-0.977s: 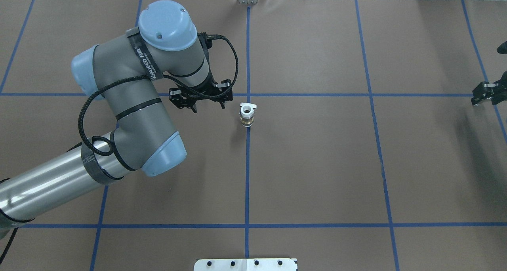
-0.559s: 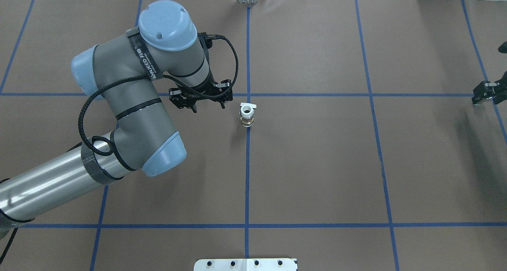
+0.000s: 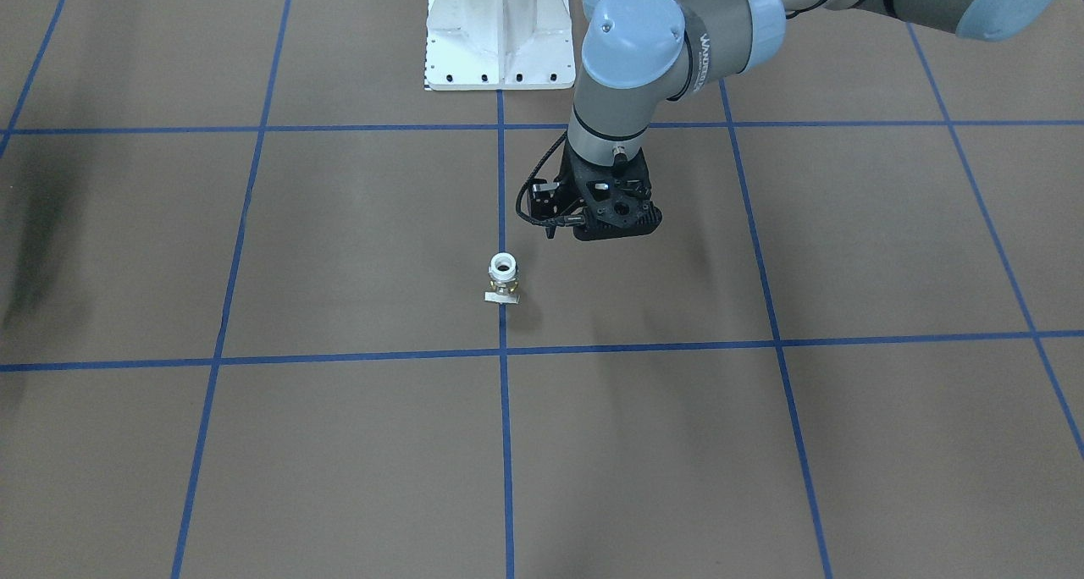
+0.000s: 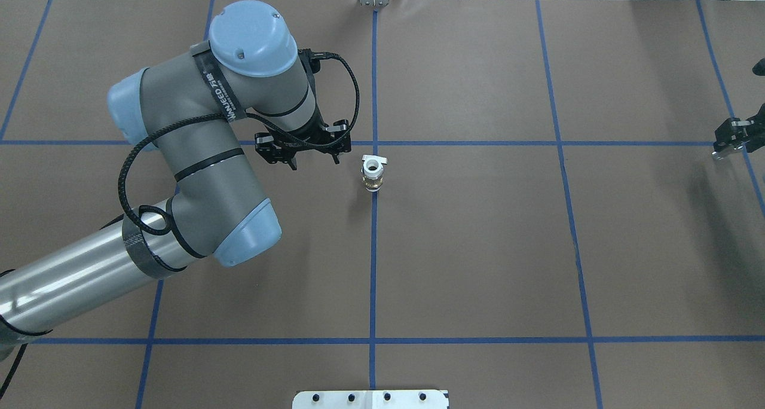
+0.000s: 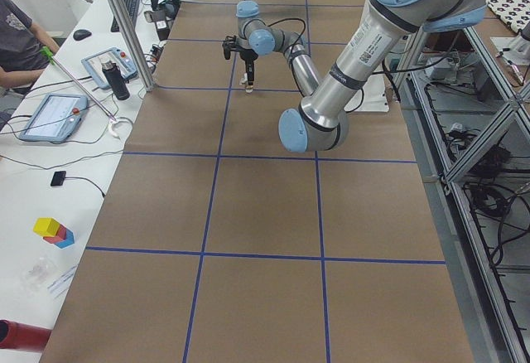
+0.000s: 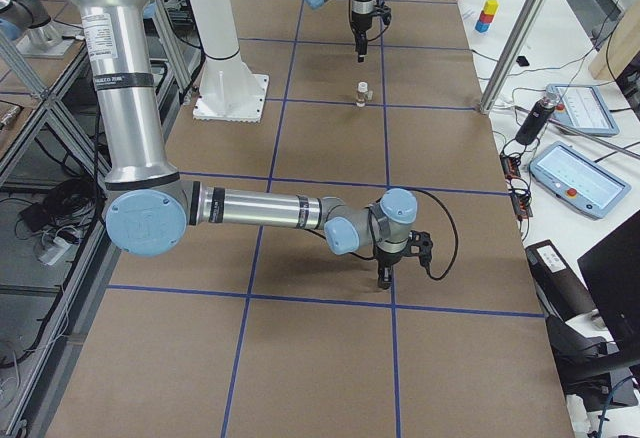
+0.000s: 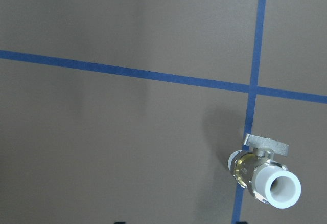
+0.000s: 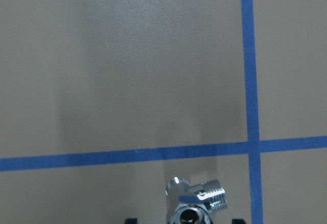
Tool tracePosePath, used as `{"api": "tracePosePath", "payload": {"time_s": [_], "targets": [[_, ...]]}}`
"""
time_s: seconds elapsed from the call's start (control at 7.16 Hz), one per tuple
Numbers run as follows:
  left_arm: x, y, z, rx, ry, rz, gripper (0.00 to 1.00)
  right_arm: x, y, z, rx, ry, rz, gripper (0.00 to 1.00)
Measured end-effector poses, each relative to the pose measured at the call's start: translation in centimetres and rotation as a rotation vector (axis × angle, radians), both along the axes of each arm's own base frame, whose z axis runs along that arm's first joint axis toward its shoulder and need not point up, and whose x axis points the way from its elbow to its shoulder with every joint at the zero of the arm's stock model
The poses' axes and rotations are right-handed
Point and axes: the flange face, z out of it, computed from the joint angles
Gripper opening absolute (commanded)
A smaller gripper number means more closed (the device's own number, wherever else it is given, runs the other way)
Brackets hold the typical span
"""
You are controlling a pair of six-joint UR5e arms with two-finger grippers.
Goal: Assemble PPR valve and pipe with both arms
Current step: 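Lower the right gripper onto the chrome elbow fitting and close it, then carry the chrome elbow toward the valve with the right gripper while the left arm withdraws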
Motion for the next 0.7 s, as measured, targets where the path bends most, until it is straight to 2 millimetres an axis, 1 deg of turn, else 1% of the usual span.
{"api": "tracePosePath", "payload": {"time_s": [0.14, 0.28, 0.42, 0.56, 0.7], "targets": [[0.00, 0.00, 0.00, 0.000, 0.000, 0.000, 0.77, 0.01, -0.06, -0.02, 0.001, 0.003, 0.001, 0.44], [0.00, 0.00, 0.00, 0.000, 0.000, 0.000, 0.77, 0.03, -0.08, 0.02, 0.002, 0.005, 0.001, 0.31], [0.00, 0.00, 0.00, 0.000, 0.000, 0.001, 0.77, 0.05, -0.05, 0.16, 0.001, 0.008, 0.001, 0.09], [0.00, 0.00, 0.00, 0.000, 0.000, 0.000, 0.77, 0.07, -0.03, 0.31, -0.001, 0.009, 0.001, 0.00], [0.00, 0.00, 0.00, 0.000, 0.000, 0.001, 0.77, 0.08, -0.03, 0.38, -0.001, 0.010, 0.000, 0.00]]}}
